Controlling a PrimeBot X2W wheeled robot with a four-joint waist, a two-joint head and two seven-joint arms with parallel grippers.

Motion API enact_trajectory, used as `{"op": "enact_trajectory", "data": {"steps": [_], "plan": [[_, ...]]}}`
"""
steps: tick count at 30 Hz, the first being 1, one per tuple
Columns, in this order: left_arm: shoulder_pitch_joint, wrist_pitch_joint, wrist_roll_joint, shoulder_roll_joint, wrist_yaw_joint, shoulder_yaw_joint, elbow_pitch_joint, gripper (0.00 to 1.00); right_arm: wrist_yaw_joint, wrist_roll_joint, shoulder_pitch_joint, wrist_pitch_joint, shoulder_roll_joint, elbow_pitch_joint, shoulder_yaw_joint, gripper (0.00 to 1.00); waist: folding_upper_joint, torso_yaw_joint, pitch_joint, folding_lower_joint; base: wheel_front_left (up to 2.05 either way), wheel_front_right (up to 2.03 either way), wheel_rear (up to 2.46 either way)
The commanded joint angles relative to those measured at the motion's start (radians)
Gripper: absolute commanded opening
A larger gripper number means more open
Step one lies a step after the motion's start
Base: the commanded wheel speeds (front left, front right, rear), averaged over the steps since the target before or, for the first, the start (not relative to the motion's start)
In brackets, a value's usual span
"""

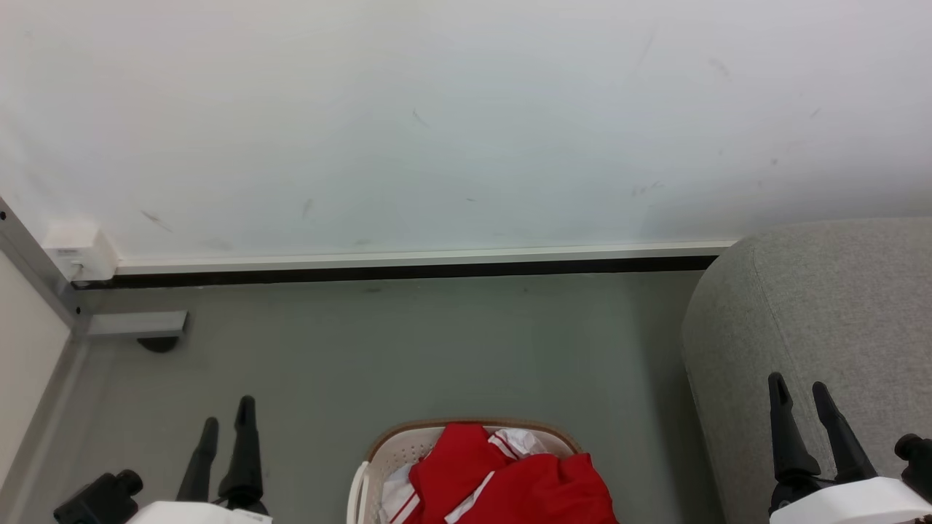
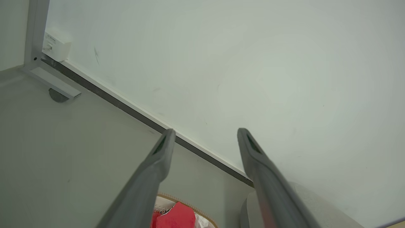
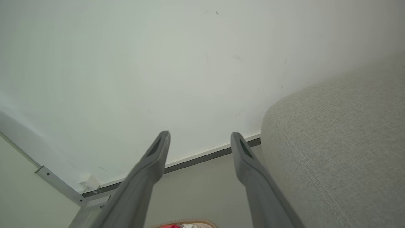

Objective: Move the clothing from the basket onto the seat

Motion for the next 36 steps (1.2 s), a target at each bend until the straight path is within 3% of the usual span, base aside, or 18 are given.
{"op": "enact_trajectory", "data": {"steps": [1,36], "plan": [[0.0,-0.013,0.039,0.011,-0.007,-0.001,-0.015,1.0,-0.001,-0.034,-0.024,-0.009,-0.009,-0.006,0.001,1.0,-0.0001,-0.001,0.0,0.0,0.0,0.0,0.0],[0.039,-0.101,0.417,0.053,-0.023,-0.066,0.01,1.0,-0.002,-0.341,-0.008,-0.098,0.025,0.054,-0.038,1.0,-0.0001,-0.005,0.003,0.0,0.0,0.0,0.0]]}}
